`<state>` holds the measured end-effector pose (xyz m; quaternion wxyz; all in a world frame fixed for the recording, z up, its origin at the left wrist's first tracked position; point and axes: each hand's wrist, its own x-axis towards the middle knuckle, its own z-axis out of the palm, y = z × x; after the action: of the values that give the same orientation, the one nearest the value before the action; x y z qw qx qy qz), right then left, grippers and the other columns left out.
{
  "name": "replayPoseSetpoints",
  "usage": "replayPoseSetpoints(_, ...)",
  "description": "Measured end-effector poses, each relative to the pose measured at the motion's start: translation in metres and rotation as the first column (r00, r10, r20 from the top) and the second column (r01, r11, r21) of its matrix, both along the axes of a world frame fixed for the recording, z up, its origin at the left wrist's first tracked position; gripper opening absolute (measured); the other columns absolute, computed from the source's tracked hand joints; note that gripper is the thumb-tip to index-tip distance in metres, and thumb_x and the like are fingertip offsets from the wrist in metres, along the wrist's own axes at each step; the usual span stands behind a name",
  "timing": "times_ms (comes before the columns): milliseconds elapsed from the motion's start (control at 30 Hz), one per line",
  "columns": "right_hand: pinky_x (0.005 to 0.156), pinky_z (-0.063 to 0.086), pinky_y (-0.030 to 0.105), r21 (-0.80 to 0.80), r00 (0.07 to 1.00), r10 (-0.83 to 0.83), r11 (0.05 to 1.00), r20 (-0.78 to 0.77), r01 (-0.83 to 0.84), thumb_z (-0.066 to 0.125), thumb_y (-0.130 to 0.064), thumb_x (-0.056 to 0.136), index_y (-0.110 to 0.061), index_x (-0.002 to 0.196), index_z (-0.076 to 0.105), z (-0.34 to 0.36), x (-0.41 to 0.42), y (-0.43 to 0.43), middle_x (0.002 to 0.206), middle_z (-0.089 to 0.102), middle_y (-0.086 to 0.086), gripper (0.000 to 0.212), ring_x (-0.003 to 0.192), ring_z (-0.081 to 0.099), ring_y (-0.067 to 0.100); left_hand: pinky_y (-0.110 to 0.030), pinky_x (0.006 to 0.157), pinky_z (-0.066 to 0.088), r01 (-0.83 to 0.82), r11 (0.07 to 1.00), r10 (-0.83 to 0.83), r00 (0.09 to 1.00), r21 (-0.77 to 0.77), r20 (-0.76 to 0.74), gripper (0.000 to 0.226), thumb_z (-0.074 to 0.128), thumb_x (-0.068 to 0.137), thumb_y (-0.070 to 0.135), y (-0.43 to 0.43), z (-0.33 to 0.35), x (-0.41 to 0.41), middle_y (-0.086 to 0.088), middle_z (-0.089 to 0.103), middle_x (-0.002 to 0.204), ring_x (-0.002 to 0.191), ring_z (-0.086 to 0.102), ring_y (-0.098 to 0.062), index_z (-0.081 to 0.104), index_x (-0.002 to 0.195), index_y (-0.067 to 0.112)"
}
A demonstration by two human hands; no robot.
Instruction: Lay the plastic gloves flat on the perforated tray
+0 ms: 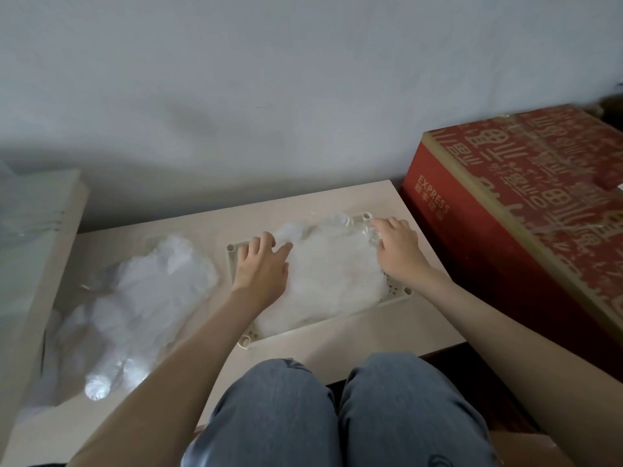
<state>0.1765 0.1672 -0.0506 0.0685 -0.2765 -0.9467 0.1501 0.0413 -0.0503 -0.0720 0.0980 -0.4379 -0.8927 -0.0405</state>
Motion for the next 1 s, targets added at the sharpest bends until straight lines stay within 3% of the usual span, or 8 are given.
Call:
replayPoseSetpoints(167,0.091,0.036,0.040,-0.062,0.998,-0.035,0.998,-0.052,0.031,0.047,-0.012,0.093,-0.007,0.120,0.053,-0.003,-0.005,0.000,0.117,0.055,0.011,0.028,0.110,0.047,0.031,-0.045,0.069,0.047,-0.047,0.995,0.043,0.998,0.085,0.054,0.042,0.082,0.067,0.009,0.007,0.004,-0.017,-0.019,0.056,0.093,0.075,0.056,-0.038,0.069,0.107,0.009)
replayPoseSetpoints(333,0.095,0.033,0.039,-0.092,0.998,-0.035,0.995,0.056,0.040,0.054,-0.023,0.091,-0.009,0.125,0.049,-0.010,-0.003,0.005,0.124,0.053,0.009,0.037,0.115,0.043,0.030,-0.047,0.077,0.049,-0.057,0.998,0.057,0.998,-0.029,0.005,0.051,0.084,0.065,0.018,0.006,-0.005,-0.034,-0.023,0.056,0.122,0.091,0.059,-0.041,0.067,0.113,0.012)
replayPoseSetpoints(400,0.096,0.030,0.037,-0.071,0.997,0.001,0.997,0.077,0.005,0.052,-0.024,0.093,-0.012,0.130,0.048,-0.010,-0.006,0.002,0.128,0.051,0.008,0.040,0.118,0.041,0.029,-0.050,0.095,0.040,-0.071,0.993,0.074,0.997,-0.091,0.036,0.057,0.074,0.080,0.032,0.005,-0.006,-0.037,-0.021,0.033,0.149,0.119,0.048,-0.041,0.054,0.132,0.019)
replayPoseSetpoints(433,0.096,0.028,0.036,-0.061,0.997,0.013,0.998,0.080,-0.008,0.050,-0.027,0.095,-0.012,0.132,0.047,-0.010,-0.008,-0.001,0.130,0.051,0.007,0.040,0.119,0.040,0.029,-0.051,0.105,0.029,-0.078,0.989,0.086,0.995,-0.129,0.052,0.060,0.063,0.089,0.040,0.004,-0.009,-0.038,-0.018,0.014,0.158,0.134,0.034,-0.038,0.042,0.142,0.023)
replayPoseSetpoints(467,0.096,0.028,0.036,-0.051,0.997,0.023,0.999,0.078,-0.019,0.048,-0.029,0.096,-0.013,0.133,0.047,-0.010,-0.010,-0.004,0.132,0.050,0.006,0.040,0.121,0.040,0.028,-0.050,0.112,0.018,-0.081,0.985,0.093,0.993,-0.154,0.070,0.062,0.052,0.094,0.045,0.003,-0.010,-0.040,-0.015,-0.001,0.160,0.143,0.018,-0.035,0.029,0.148,0.026)
replayPoseSetpoints(533,0.097,0.026,0.035,-0.029,0.997,0.054,0.998,0.063,-0.052,0.045,-0.031,0.098,-0.014,0.133,0.048,-0.010,-0.016,-0.011,0.133,0.050,0.005,0.039,0.122,0.038,0.027,-0.048,0.116,0.007,-0.081,0.987,0.095,0.990,-0.141,0.100,0.063,0.042,0.097,0.048,-0.001,-0.009,-0.040,-0.012,-0.014,0.159,0.147,0.003,-0.032,0.018,0.152,0.027)
replayPoseSetpoints(700,0.096,0.022,0.033,0.033,0.986,0.165,0.986,0.026,-0.166,0.049,-0.025,0.095,-0.015,0.131,0.050,-0.008,-0.026,-0.028,0.131,0.050,0.004,0.037,0.124,0.038,0.026,-0.049,0.112,0.017,-0.039,0.999,0.039,0.989,0.000,0.143,0.053,0.054,0.095,0.029,-0.011,-0.002,-0.036,-0.016,0.005,0.160,0.140,0.020,-0.039,0.040,0.144,0.015)
replayPoseSetpoints(1000,0.095,0.022,0.032,0.060,0.944,0.320,0.944,0.076,-0.324,0.047,-0.025,0.095,-0.016,0.133,0.047,-0.005,-0.040,-0.056,0.129,0.047,0.001,0.039,0.121,0.036,0.024,-0.049,0.110,0.022,-0.048,0.998,0.036,0.972,0.045,0.233,0.048,0.056,0.092,0.018,-0.044,0.005,-0.039,-0.016,0.014,0.158,0.135,0.027,-0.041,0.046,0.139,0.013)
